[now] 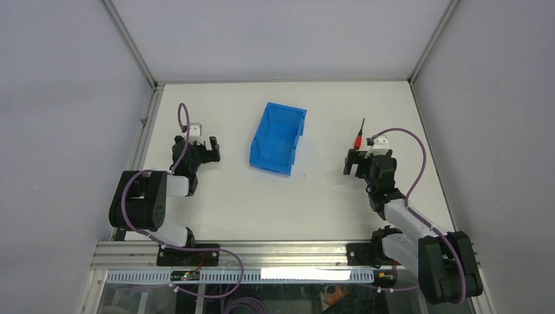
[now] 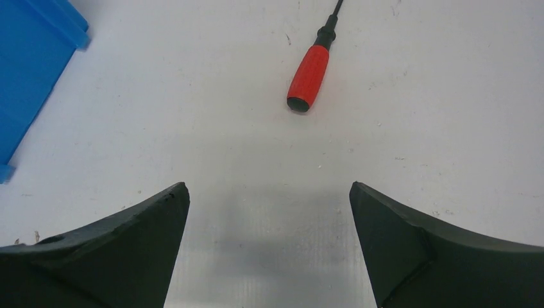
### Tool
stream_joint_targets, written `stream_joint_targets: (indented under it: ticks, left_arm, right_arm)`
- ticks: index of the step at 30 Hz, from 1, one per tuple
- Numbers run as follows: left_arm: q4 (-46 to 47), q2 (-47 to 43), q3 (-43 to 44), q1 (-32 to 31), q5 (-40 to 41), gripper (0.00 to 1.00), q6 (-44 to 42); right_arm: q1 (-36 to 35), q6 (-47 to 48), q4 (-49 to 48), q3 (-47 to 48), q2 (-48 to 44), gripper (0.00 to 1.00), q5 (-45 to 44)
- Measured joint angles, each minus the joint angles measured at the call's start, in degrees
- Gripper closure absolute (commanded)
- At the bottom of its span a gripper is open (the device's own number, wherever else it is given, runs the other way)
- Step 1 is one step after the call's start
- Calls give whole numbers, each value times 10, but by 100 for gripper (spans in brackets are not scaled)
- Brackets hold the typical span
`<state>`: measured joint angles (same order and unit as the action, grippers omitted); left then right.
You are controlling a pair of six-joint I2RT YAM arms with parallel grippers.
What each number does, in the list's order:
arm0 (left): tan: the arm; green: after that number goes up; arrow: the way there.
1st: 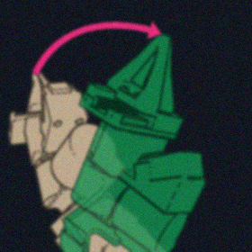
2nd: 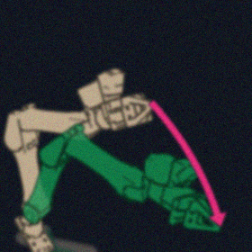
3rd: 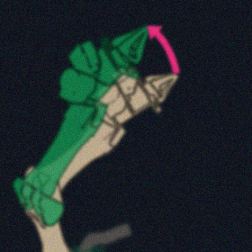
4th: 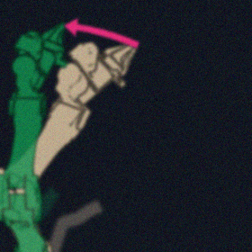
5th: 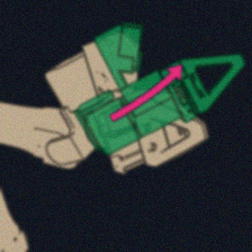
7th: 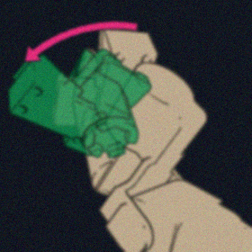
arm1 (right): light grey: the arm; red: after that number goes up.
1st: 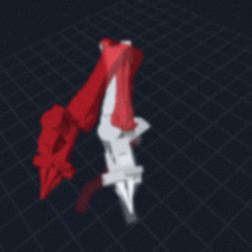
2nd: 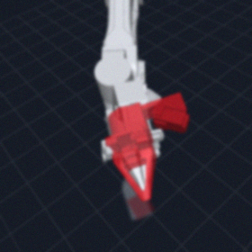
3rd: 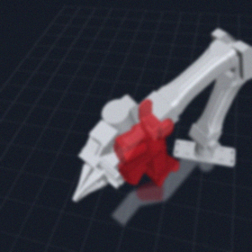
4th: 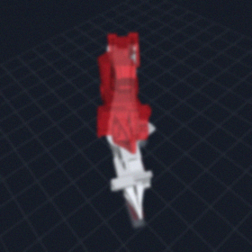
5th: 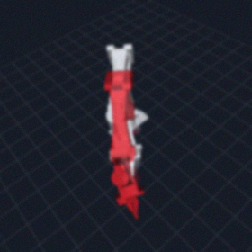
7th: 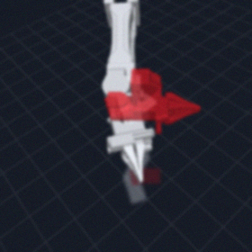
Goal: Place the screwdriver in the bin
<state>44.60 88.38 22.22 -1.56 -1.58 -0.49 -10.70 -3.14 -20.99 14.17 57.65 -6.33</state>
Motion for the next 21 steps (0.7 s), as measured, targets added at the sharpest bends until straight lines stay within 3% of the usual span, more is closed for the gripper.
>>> stream_joint_targets:
  ticks: [4, 8, 16, 21]
  left_arm:
    - [0, 0, 0, 0, 0, 1, 0]
    - [0, 0, 0, 0, 0, 1, 0]
    - [0, 0, 0, 0, 0, 1, 0]
    - [0, 0, 0, 0, 0, 1, 0]
  right_arm:
    - [0, 0, 7, 4, 0, 0, -4]
    - [0, -2, 94, 69, 0, 1, -11]
    - [1, -75, 299, 377, 61, 1, -62]
    - [6, -97, 436, 520, 170, 1, -83]
